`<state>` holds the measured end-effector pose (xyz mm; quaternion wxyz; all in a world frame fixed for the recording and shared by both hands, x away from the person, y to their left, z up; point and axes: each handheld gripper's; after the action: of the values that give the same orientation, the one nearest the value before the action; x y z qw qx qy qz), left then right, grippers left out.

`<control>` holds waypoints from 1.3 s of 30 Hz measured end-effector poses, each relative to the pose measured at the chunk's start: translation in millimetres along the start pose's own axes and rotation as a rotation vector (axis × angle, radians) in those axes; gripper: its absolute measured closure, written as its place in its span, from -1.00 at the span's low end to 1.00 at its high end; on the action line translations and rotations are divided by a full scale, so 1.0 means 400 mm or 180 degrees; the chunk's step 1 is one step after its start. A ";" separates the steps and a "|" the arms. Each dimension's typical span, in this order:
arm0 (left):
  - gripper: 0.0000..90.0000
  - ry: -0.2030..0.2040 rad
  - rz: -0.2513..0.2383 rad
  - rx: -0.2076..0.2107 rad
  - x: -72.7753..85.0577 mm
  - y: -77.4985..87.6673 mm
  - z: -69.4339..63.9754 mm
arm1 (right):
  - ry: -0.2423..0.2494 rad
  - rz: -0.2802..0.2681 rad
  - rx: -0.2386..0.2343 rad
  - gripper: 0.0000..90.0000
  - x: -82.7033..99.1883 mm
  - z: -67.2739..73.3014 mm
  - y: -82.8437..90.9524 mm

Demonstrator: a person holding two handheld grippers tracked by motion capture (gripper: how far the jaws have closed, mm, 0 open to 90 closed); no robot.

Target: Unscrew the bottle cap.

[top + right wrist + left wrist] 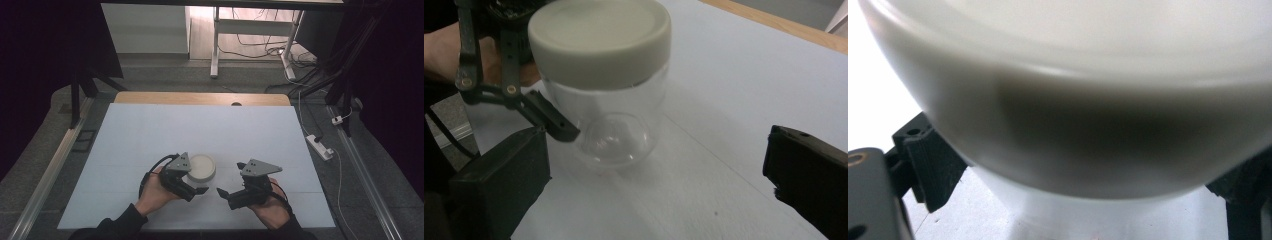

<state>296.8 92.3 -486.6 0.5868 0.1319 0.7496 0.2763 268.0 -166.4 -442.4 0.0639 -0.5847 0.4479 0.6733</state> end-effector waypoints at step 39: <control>-0.83 0.0034 0.0037 -0.0031 -0.004 -0.011 -0.005 | 0.0084 -0.0057 -0.0071 -0.85 -0.094 0.084 -0.142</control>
<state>296.0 87.5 -487.5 0.5818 0.1319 0.7506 0.2840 289.7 -93.5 -443.8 0.0574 -0.5983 0.4359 0.6699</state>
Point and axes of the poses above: each handheld gripper's, and its own axes: y roughly backward along the jaws, x roughly out of its underside, z roughly to its left, and after that the axes turned 10 degrees about x, right-handed
